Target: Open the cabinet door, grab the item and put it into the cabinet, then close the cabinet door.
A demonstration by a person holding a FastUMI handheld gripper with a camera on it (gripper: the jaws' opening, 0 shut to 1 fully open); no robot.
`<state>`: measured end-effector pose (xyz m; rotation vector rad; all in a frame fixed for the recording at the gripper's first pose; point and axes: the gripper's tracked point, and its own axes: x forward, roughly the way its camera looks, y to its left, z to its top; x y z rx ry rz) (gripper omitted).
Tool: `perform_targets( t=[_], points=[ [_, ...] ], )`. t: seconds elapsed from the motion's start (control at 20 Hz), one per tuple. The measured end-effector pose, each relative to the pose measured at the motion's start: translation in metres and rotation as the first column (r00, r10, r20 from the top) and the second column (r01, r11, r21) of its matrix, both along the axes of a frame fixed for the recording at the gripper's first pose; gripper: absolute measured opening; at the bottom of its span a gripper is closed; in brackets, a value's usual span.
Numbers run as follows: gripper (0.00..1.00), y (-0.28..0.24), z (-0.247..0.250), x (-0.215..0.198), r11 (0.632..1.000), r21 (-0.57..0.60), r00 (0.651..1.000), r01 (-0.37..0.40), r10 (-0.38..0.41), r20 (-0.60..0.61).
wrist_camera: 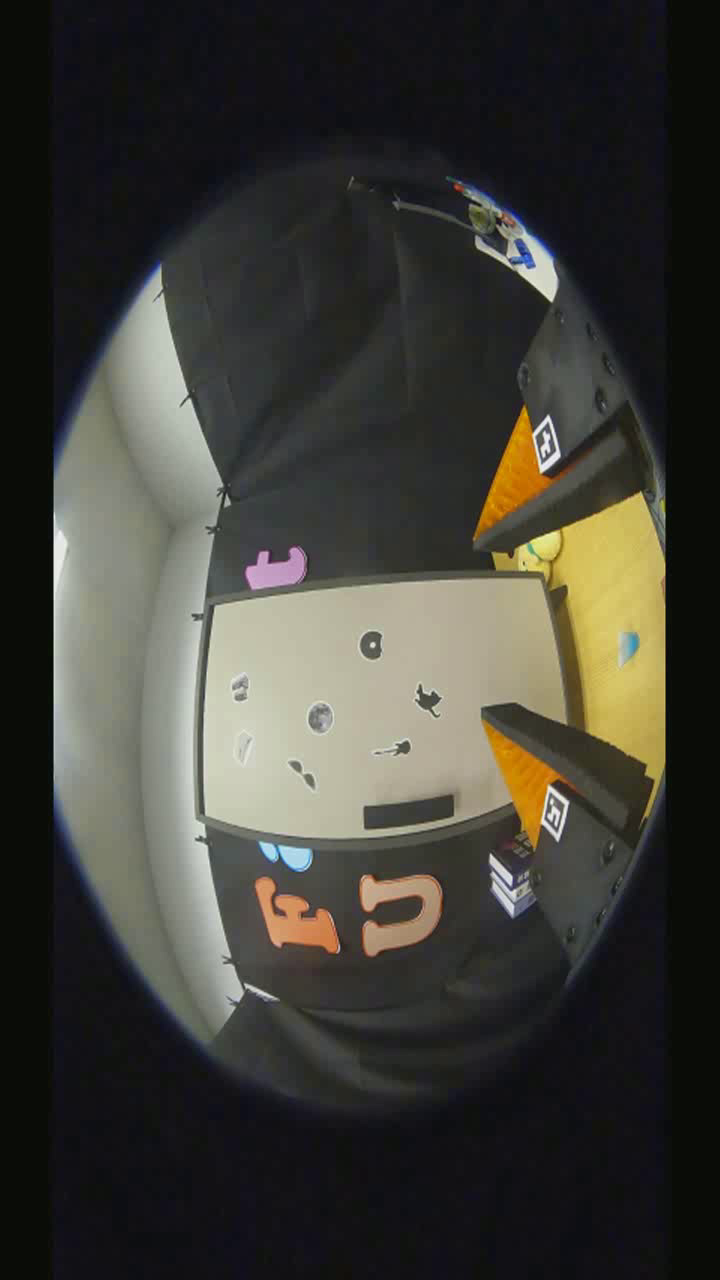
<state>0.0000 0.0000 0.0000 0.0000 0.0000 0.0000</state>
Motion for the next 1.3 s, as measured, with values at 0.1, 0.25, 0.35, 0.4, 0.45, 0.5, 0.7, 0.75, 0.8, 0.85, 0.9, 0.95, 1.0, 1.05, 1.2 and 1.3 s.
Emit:
perform_targets(
  t=[0.1,0.25,0.35,0.4,0.45,0.5,0.7,0.75,0.8,0.85,0.9,0.95,1.0,1.05,1.2,1.3],
  points=[
    [0.98,0.003,0.001,0.001,1.0,-0.001,1.0,-0.002,0.002,0.002],
    [0.98,0.006,0.0,0.004,1.0,0.001,1.0,-0.007,0.007,-0.002],
    [0.98,0.006,-0.001,0.006,1.0,0.002,1.0,-0.007,0.007,-0.009],
    [0.98,0.007,-0.002,0.006,1.0,0.005,1.0,-0.009,0.009,-0.012],
    [0.98,0.008,-0.002,0.007,1.0,0.008,1.0,-0.01,0.01,-0.013],
    [0.98,0.009,-0.002,0.007,1.0,0.01,1.0,-0.012,0.012,-0.015],
    [0.98,0.01,-0.002,0.009,1.0,0.017,1.0,-0.016,0.017,-0.018],
    [0.98,0.011,-0.002,0.01,1.0,0.023,1.0,-0.018,0.018,-0.019],
    [0.98,0.012,-0.002,0.011,0.999,0.03,1.0,-0.019,0.019,-0.021],
    [0.98,0.014,-0.003,0.013,0.999,0.037,0.999,-0.022,0.023,-0.024],
    [0.98,0.019,-0.002,0.014,0.999,0.043,0.999,-0.031,0.032,-0.027],
    [0.98,0.025,-0.001,0.017,0.998,0.048,0.999,-0.044,0.045,-0.028],
    [0.98,0.031,0.001,0.02,0.997,0.048,0.998,-0.058,0.059,-0.027],
    [0.98,0.037,0.002,0.023,0.997,0.045,0.997,-0.069,0.07,-0.027],
    [0.98,0.058,0.009,0.039,0.996,0.015,0.996,-0.087,0.087,-0.011],
    [0.98,0.084,0.009,0.049,0.99,0.0,0.99,-0.14,0.14,-0.016]
  ],
)
